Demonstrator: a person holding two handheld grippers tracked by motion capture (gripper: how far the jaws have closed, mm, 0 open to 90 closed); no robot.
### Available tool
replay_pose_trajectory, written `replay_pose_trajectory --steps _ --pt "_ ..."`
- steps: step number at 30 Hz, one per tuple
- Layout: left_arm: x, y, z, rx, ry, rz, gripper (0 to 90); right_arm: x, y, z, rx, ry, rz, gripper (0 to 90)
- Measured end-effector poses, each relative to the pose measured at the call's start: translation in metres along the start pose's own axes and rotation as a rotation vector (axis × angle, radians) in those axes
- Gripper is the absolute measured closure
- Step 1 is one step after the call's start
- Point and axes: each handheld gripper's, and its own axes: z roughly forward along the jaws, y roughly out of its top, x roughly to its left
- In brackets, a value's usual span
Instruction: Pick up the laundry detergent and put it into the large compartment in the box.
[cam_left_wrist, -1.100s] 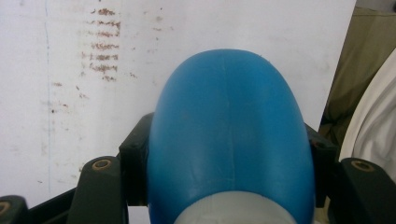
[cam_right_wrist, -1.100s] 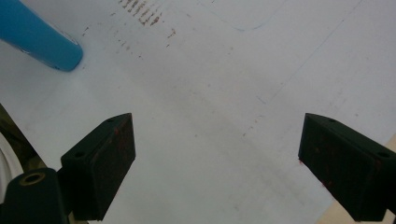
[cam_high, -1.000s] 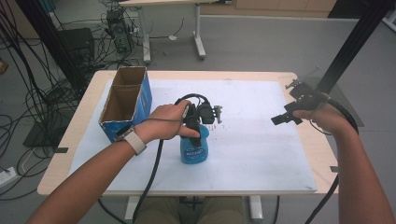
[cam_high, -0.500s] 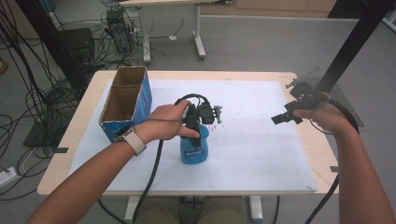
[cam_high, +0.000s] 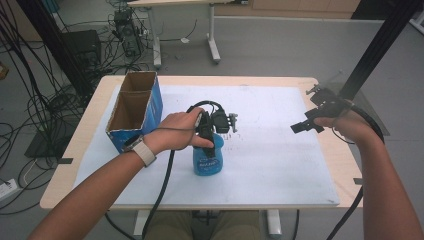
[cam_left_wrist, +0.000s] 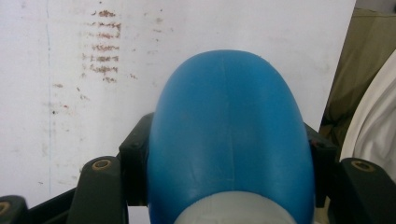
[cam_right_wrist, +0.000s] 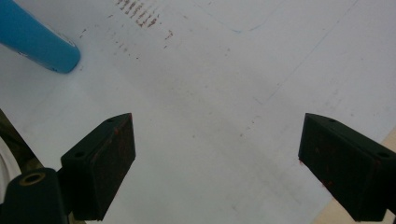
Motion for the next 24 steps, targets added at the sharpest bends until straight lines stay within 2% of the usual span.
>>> replay_pose_trajectory --steps 24 --pt "-0.0019 -0.0007 -0.0002 -0.003 0.007 0.004 37.8 0.0008 0.0019 -0.0026 -0.001 -0.007 -0.002 11.0"
